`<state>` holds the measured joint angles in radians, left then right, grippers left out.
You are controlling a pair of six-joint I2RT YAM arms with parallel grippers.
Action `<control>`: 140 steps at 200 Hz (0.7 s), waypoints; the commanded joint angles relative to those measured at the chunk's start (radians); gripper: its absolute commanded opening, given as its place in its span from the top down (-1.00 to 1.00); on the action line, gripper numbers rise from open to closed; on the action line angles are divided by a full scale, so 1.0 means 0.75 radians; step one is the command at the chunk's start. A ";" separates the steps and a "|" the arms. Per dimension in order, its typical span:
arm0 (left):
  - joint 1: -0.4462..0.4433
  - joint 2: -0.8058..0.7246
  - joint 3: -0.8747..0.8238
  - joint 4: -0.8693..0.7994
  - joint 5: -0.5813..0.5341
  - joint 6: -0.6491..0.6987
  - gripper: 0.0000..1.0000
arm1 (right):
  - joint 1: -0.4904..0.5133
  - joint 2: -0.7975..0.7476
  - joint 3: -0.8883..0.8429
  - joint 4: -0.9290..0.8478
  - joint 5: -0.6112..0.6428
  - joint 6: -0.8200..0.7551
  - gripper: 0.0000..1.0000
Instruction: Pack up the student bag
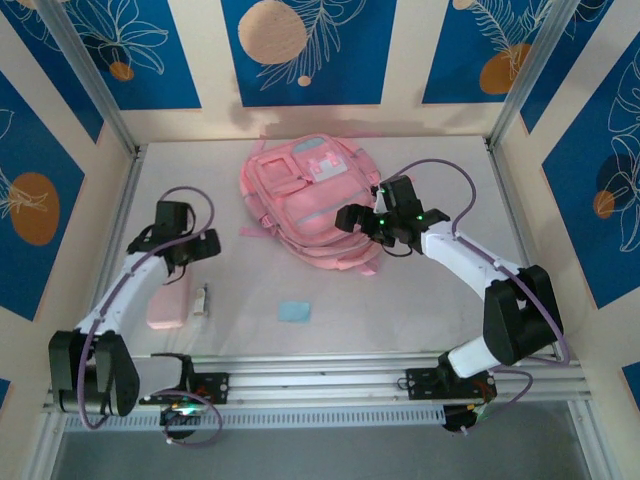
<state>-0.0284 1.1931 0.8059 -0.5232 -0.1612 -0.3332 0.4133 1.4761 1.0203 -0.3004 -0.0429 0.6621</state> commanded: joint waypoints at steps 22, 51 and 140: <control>0.215 -0.058 -0.153 0.094 0.009 -0.028 -1.00 | 0.007 0.020 -0.006 0.024 0.035 -0.018 -0.99; 0.360 -0.009 -0.200 0.161 0.144 -0.065 -1.00 | 0.009 0.020 -0.017 0.030 0.041 -0.005 -0.99; 0.465 0.111 -0.219 0.197 0.358 -0.097 -1.00 | 0.005 0.014 -0.041 0.038 0.063 -0.011 -0.99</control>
<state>0.3420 1.2972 0.6605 -0.3801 0.0250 -0.3866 0.4133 1.4841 1.0023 -0.2844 -0.0105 0.6617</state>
